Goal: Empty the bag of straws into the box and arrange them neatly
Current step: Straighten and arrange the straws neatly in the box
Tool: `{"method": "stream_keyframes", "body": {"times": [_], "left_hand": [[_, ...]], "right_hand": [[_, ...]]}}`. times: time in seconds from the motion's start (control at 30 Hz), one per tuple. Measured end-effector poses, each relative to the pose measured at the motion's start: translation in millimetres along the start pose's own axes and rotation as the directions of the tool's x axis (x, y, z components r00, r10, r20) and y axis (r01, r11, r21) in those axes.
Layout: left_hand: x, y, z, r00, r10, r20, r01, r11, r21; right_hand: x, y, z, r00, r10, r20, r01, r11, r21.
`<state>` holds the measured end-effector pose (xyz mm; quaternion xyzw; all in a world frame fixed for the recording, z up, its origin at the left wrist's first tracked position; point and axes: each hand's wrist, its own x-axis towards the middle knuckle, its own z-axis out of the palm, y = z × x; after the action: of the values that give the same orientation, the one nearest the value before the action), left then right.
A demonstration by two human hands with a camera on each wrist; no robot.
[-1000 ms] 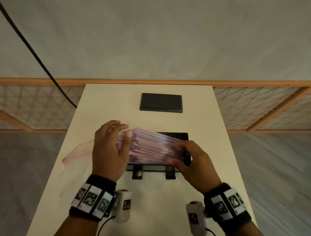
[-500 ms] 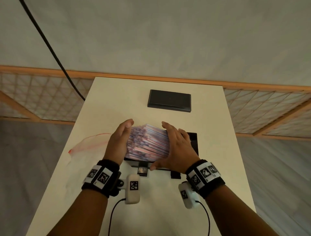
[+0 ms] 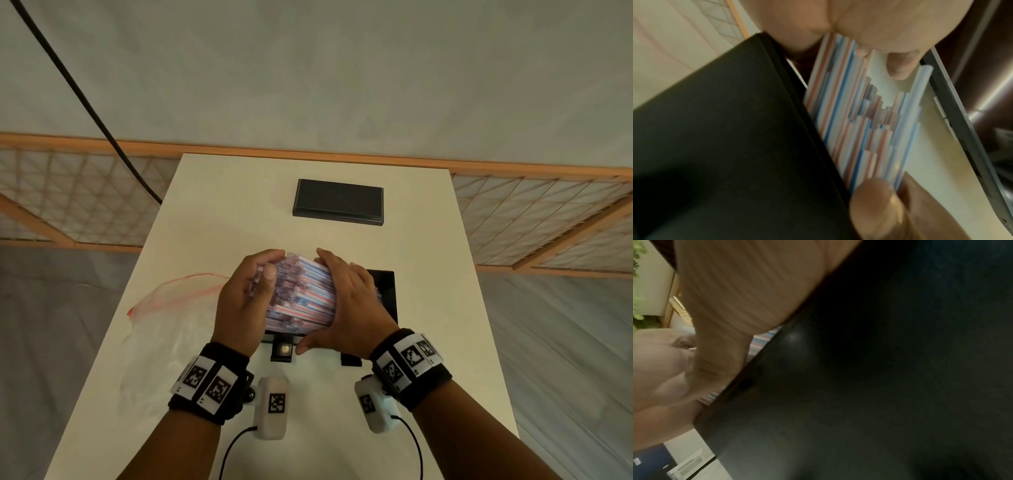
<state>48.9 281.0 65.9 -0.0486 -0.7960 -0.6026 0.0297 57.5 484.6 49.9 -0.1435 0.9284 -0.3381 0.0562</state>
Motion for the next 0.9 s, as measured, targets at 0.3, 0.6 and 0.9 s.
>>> {"method": "stream_keyframes", "body": {"times": [0.3, 0.6, 0.9], "left_hand": [[-4, -2, -1, 0.999, 0.048, -0.015, -0.048, 0.997, -0.065], [-1, -6, 1, 0.995, 0.096, -0.022, -0.097, 0.995, -0.009], [4, -10, 2, 0.996, 0.019, -0.083, -0.017, 1.0, 0.025]], "right_hand": [[8, 0, -5, 0.996, -0.058, 0.064, 0.051, 0.993, 0.105], [20, -6, -24, 0.957, -0.002, 0.291, -0.033, 0.993, 0.116], [29, -8, -40, 0.885, 0.075, 0.46, -0.125, 0.989, 0.08]]}}
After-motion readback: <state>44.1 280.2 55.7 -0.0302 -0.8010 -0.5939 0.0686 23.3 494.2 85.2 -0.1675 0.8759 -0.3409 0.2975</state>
